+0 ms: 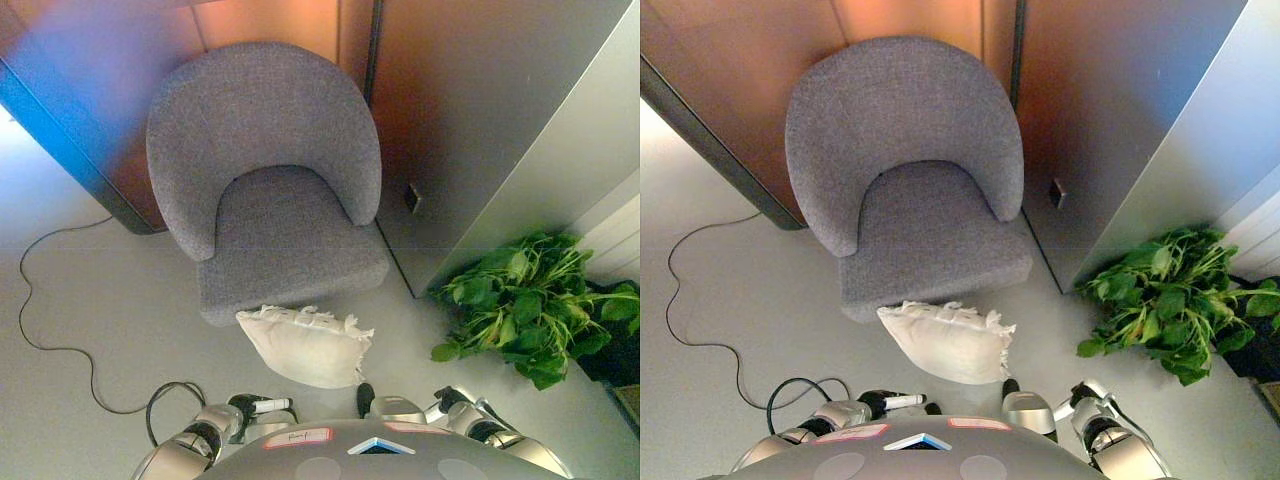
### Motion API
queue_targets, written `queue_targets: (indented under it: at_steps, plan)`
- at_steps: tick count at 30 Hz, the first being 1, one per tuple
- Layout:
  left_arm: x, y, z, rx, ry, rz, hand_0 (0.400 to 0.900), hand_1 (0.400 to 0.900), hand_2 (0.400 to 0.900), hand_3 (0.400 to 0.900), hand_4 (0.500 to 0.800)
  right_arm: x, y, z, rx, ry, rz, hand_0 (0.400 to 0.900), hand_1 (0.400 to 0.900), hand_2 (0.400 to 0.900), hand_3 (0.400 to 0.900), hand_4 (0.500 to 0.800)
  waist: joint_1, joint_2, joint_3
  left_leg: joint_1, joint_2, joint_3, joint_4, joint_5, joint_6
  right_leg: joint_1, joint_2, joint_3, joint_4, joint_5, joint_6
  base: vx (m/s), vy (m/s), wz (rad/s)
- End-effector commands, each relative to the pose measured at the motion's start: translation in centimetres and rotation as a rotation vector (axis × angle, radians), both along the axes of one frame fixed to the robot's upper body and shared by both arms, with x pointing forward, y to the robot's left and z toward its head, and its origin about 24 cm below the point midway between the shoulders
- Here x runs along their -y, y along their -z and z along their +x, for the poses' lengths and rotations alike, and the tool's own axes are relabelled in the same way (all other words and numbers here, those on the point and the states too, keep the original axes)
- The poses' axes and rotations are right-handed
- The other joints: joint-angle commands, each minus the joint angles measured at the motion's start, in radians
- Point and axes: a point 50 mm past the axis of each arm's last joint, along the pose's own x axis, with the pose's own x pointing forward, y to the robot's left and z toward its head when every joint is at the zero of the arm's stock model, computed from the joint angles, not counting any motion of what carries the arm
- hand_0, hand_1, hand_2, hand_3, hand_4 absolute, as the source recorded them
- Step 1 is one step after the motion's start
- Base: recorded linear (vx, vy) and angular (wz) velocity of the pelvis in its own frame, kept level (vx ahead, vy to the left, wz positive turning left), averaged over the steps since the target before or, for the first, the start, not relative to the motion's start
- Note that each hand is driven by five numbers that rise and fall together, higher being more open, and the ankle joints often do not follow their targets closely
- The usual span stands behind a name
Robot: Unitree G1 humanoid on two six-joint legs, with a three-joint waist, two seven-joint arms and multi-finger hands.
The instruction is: Pick up the pillow and put it on the sofa.
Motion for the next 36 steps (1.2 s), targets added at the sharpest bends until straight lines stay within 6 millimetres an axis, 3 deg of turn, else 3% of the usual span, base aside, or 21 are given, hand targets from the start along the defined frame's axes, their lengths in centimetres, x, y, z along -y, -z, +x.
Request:
queue_targets:
  at_steps: [1, 8, 16, 23, 29, 36]
  plan:
    - [-1.4, -0.9, 3.1, 0.07, 0.001, 0.052, 0.9, 0.9, 0.9, 0.9, 0.8, 2.0, -1.5, 4.2, 0.111, -0.062, -0.101, 0.9, 0.9, 0.9, 0.9, 0.8, -0.002, -0.015, 0.074, -0.034, -0.044, -0.082, 0.016, -0.079, 0.036, 0.055, -0.031, -0.075, 0.045, -0.124, 0.072, 0.01, -0.029, 0.13]
    - [-1.6, -1.5, 5.2, 0.158, -0.026, 0.06, 0.9, 0.9, 0.9, 0.9, 0.8, 2.8, -4.0, 9.9, 0.299, -0.066, -0.141, 0.9, 0.9, 0.9, 0.9, 0.8, 0.028, 0.025, 0.155, -0.145, -0.06, -0.119, 0.027, -0.045, 0.043, -0.056, -0.065, -0.082, 0.082, -0.112, 0.072, -0.08, -0.026, 0.22]
    - [-2.0, -3.2, 9.0, 0.336, -0.253, -0.088, 0.9, 0.9, 0.9, 0.9, 0.8, 3.9, -8.3, 16.2, 0.501, -0.046, -0.218, 0.9, 0.9, 0.9, 0.9, 0.8, 0.077, 0.059, 0.285, -0.317, -0.096, -0.187, 0.125, -0.025, 0.047, -0.177, -0.086, -0.095, 0.167, -0.129, 0.045, -0.1, -0.041, 0.3]
    - [-1.4, -5.8, 13.7, 0.504, -0.186, -0.155, 0.9, 0.9, 0.9, 0.9, 0.8, 5.4, -14.4, 22.3, 0.684, -0.022, -0.268, 0.9, 0.9, 0.9, 0.9, 0.8, 0.122, 0.097, 0.389, -0.475, -0.109, -0.229, 0.202, 0.001, 0.04, -0.334, -0.089, -0.141, 0.314, -0.169, 0.023, -0.12, -0.073, 0.27]
    - [-0.7, -7.4, 15.6, 0.594, -0.193, -0.219, 0.9, 0.9, 0.9, 0.9, 0.8, 7.1, -19.2, 25.2, 0.784, -0.018, -0.31, 0.9, 0.9, 0.9, 0.9, 0.8, 0.157, 0.143, 0.436, -0.57, -0.123, -0.249, 0.251, 0.017, 0.038, -0.451, -0.104, -0.175, 0.441, -0.208, 0.015, -0.07, -0.039, 0.22]
    - [0.3, -8.6, 16.0, 0.687, -0.187, -0.32, 0.9, 0.9, 0.9, 0.9, 0.8, 9.0, -24.8, 27.5, 0.86, -0.032, -0.377, 0.9, 0.9, 0.9, 0.9, 0.8, 0.202, 0.208, 0.455, -0.695, -0.151, -0.268, 0.328, 0.025, 0.031, -0.577, -0.14, -0.195, 0.58, -0.262, 0.006, -0.05, 0.012, 0.18]
